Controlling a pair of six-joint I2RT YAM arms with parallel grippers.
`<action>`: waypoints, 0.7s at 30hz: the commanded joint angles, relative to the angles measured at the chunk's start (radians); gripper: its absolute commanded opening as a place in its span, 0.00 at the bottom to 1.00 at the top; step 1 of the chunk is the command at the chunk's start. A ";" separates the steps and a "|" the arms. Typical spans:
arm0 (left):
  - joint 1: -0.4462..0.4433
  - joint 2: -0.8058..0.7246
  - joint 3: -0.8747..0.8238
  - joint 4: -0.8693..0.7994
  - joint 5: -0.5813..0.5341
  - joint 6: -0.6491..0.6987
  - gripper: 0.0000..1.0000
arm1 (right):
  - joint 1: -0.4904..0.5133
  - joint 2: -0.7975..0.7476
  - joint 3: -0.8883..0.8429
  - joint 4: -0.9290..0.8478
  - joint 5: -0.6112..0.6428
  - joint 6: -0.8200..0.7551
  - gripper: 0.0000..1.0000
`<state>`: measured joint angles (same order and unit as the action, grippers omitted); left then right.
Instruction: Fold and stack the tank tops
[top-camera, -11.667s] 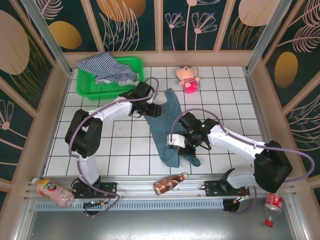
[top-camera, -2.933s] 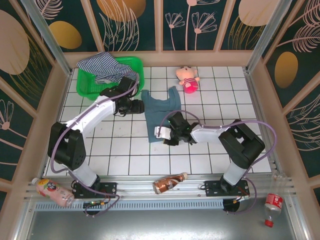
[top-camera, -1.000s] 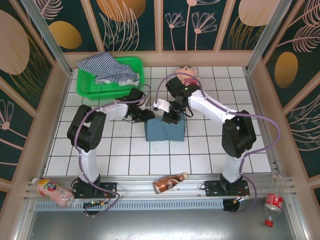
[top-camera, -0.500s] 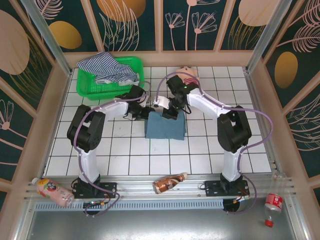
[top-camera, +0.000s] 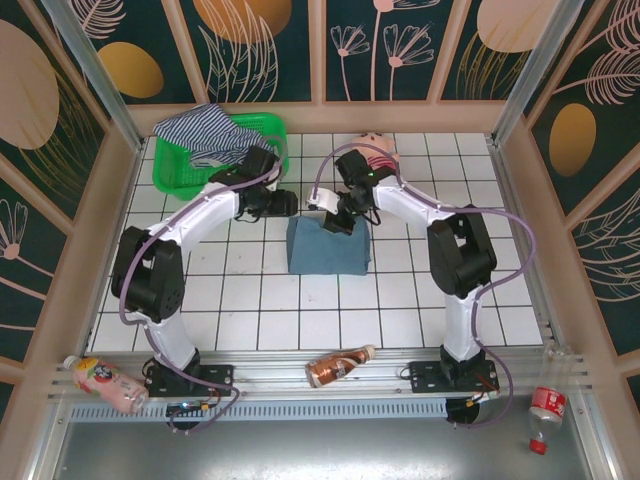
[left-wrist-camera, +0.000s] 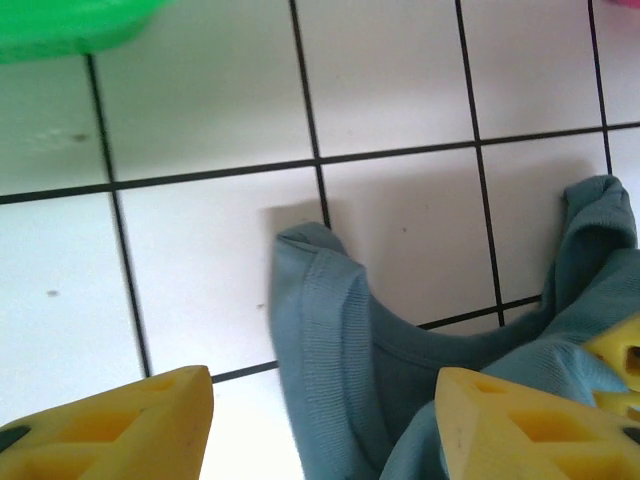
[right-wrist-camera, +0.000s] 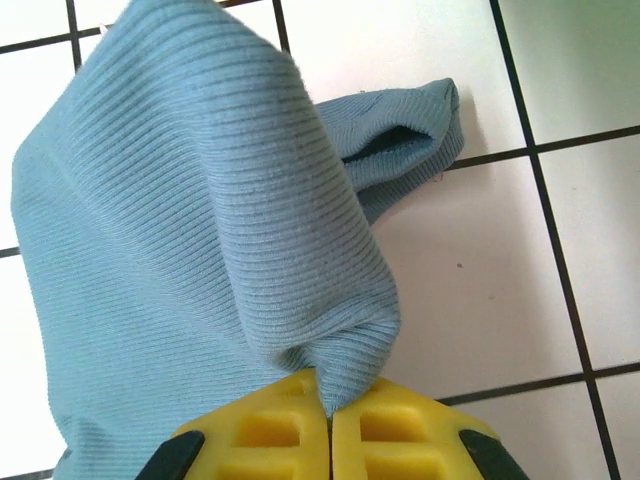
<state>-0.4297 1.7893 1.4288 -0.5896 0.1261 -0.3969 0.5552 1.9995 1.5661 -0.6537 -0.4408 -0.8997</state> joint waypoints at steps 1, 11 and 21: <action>0.007 -0.066 0.041 -0.094 -0.071 -0.012 0.62 | -0.002 0.057 0.029 0.040 -0.022 0.019 0.07; 0.008 -0.150 -0.178 0.006 0.133 -0.074 0.59 | -0.032 0.101 -0.005 0.195 0.088 0.073 0.08; 0.006 -0.104 -0.318 0.202 0.270 -0.109 0.53 | -0.037 0.079 -0.040 0.256 0.162 0.126 0.25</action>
<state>-0.4244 1.6497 1.1095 -0.4820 0.3420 -0.4957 0.5186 2.0884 1.5490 -0.4427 -0.3286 -0.8043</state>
